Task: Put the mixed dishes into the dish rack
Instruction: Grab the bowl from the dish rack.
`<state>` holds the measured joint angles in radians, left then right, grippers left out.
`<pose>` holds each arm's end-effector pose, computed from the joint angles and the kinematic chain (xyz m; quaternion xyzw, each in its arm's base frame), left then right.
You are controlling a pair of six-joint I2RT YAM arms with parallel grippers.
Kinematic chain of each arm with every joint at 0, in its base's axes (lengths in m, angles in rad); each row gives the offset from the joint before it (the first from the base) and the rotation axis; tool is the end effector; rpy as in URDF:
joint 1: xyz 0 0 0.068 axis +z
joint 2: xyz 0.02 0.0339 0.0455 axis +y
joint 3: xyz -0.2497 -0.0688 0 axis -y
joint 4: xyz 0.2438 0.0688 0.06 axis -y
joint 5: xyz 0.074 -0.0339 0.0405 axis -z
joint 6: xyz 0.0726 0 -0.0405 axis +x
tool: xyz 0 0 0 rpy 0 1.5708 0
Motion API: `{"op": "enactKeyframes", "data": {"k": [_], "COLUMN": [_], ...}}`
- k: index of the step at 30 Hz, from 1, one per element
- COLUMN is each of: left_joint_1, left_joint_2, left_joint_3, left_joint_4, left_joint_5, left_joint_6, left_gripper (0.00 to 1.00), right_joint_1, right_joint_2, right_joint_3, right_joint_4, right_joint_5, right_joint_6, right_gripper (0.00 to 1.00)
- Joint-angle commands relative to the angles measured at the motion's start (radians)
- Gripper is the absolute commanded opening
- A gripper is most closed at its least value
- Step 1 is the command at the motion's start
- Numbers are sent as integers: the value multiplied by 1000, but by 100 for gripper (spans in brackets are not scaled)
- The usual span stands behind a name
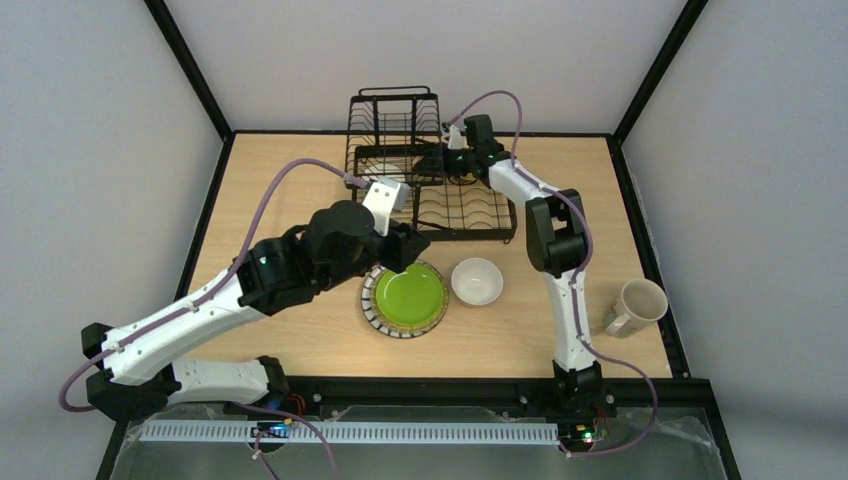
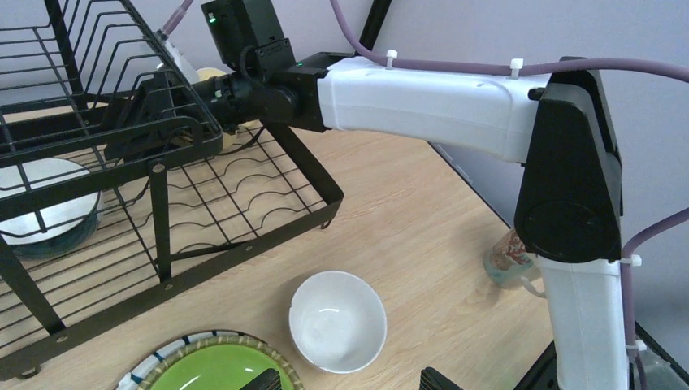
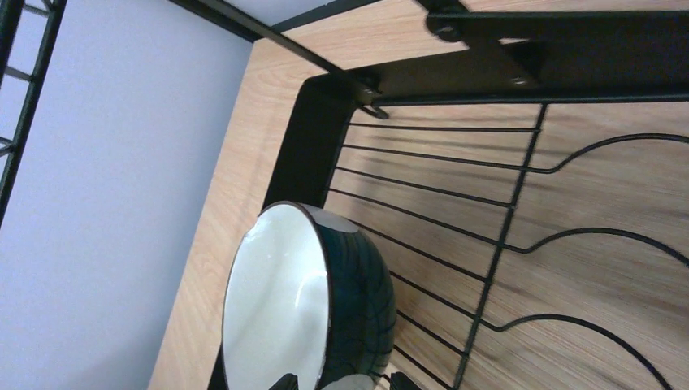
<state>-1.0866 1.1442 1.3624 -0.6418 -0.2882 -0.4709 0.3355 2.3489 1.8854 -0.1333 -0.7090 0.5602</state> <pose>0.1452 -0.2317 0.3931 0.1776 0.8158 -0.2914 0.4670 0.5009 0.2247 0.1635 -0.0685 0.8418 0.4666 0.2628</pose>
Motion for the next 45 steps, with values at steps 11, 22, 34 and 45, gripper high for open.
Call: {"op": "enactKeyframes", "data": {"k": [11, 22, 34, 45], "left_joint_1": [36, 51, 73, 83], "left_joint_2": [-16, -28, -57, -59], "left_joint_3": [-11, -13, -32, -40], "left_joint_4": [27, 29, 28, 31], "left_joint_5": [19, 34, 49, 61], "left_joint_6": [26, 31, 27, 22], "left_gripper": [99, 99, 99, 99], "right_joint_1": [54, 72, 82, 82], "right_joint_2": [105, 161, 209, 202], "right_joint_3": [128, 212, 277, 282], "right_joint_4": [-43, -137, -270, -322], "right_joint_5": [-76, -19, 110, 185], "right_joint_6": [-28, -77, -131, -148], "right_gripper": [66, 66, 43, 5]}}
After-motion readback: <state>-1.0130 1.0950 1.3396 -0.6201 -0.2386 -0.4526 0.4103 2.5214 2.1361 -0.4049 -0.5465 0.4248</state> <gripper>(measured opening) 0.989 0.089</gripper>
